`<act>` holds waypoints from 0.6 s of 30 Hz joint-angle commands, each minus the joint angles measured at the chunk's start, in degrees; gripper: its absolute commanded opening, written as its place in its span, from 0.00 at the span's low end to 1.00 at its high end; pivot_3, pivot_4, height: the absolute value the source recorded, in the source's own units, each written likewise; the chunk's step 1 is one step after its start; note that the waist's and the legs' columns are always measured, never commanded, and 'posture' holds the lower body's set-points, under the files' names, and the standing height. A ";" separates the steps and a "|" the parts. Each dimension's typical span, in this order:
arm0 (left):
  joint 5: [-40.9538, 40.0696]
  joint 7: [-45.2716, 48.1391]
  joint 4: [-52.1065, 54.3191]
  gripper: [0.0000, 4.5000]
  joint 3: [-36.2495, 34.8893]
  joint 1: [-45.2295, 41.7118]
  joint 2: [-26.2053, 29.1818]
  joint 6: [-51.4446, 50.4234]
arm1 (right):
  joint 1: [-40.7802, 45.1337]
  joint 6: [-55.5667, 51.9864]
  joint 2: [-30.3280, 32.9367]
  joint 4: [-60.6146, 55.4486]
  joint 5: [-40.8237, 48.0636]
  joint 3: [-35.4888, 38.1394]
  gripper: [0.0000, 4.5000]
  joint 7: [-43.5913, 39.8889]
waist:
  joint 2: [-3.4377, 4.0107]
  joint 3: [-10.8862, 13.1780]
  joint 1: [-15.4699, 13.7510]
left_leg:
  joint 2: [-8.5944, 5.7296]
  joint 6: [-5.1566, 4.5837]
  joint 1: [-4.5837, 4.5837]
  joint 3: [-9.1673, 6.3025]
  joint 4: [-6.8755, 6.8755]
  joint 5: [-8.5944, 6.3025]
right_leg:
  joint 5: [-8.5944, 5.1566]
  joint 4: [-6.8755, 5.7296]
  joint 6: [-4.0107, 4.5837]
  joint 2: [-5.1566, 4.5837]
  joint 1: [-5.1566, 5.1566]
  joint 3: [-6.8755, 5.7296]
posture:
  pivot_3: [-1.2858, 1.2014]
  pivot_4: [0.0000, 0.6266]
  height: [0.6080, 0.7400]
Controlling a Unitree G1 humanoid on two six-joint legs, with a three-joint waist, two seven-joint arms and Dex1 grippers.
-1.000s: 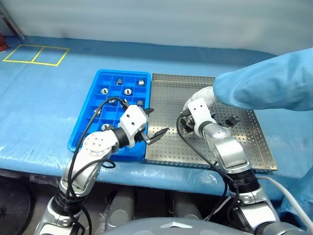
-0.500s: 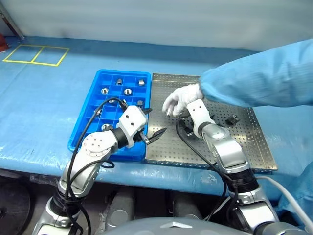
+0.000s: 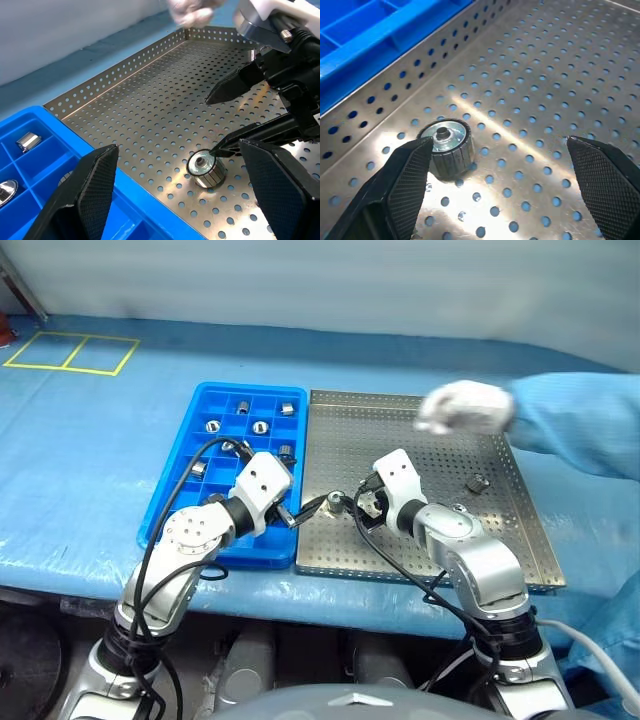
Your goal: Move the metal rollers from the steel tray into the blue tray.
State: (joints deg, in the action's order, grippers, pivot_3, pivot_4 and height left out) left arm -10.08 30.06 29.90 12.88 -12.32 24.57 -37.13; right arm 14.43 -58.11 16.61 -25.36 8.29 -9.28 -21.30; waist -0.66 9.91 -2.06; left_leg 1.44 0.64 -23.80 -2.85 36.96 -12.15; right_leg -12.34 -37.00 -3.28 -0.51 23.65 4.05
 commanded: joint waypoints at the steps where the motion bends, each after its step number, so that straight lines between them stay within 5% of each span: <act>1: 0.22 0.11 0.20 0.93 -0.53 -1.06 0.37 0.77 | 0.19 1.64 -0.89 1.22 0.51 -1.04 1.00 0.22 | 0.00 0.00 0.11 | 0.00 0.00 0.00 0.00 0.00 0.00 | 0.00 0.00 0.00 0.00 0.00 0.00 | 0.59 0.24 1.00; 17: 0.60 -0.58 0.70 0.93 -0.78 0.53 1.16 -0.30 | 1.45 5.62 -3.29 7.82 0.24 -4.46 1.00 0.08 | 0.00 0.00 -0.02 | 0.00 0.00 -0.02 0.00 -0.01 0.00 | 0.00 0.02 0.00 0.00 0.02 0.00 | 0.59 0.24 1.00; 18: 0.64 -0.69 0.81 0.94 -0.69 0.85 1.14 -0.38 | 1.33 5.90 -3.24 7.84 0.12 -4.57 0.92 0.12 | 0.00 0.00 -0.01 | 0.00 0.00 -0.02 0.00 -0.02 0.00 | 0.00 0.02 0.00 0.00 0.02 0.00 | 0.59 0.24 1.00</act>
State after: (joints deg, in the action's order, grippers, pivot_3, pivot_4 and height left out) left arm -9.62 29.88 29.24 12.88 -11.73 25.46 -37.39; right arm 15.08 -53.63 13.52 -16.22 8.31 -13.64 -21.13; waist -0.66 9.91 -2.06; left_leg 1.44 0.65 -23.82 -2.85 36.94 -12.15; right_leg -12.34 -36.98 -3.28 -0.52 23.68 4.04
